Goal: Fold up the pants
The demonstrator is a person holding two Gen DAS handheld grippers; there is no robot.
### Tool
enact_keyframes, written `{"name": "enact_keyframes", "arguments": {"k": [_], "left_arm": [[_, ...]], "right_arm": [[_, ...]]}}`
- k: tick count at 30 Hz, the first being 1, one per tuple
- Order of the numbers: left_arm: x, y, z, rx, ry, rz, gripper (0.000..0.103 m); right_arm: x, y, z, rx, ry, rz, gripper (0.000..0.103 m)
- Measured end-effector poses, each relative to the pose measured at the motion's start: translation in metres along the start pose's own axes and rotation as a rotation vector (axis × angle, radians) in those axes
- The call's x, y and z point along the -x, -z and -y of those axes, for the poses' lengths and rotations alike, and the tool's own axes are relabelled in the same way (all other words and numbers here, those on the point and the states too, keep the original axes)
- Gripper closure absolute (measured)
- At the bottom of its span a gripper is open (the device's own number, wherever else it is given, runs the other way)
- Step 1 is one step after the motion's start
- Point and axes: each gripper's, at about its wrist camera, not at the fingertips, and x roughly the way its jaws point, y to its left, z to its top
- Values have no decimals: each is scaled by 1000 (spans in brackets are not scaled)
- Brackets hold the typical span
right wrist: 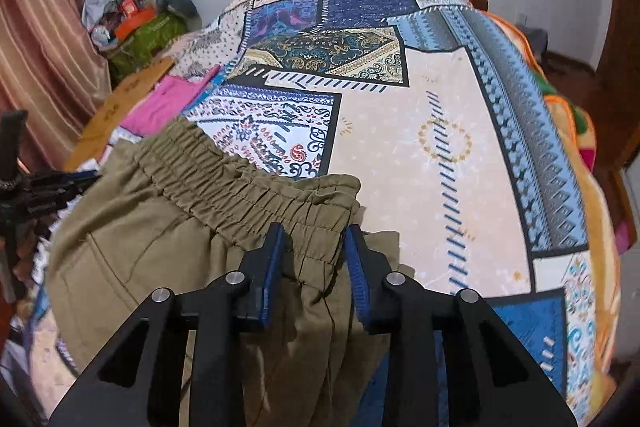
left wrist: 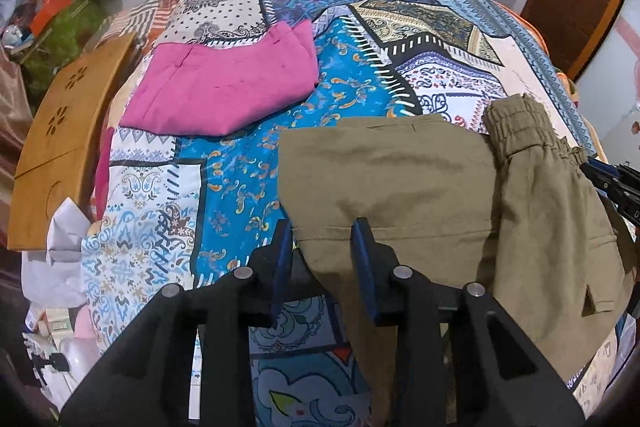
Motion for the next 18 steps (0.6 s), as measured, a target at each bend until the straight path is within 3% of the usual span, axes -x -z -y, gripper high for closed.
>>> {"name": "enact_keyframes", "arguments": {"k": [8, 13, 16, 18], "left_arm": [[29, -2, 4, -35, -39, 23, 70], [55, 2, -1, 7, 6, 60, 68], [66, 6, -1, 18, 25, 78, 56], [71, 10, 0, 20, 46, 85, 50]], "right_arm": [[16, -2, 0, 39, 50, -5, 78], [42, 3, -3, 37, 53, 26, 53], [55, 6, -9, 41, 51, 48, 49], [61, 9, -12, 35, 50, 54, 39]]}}
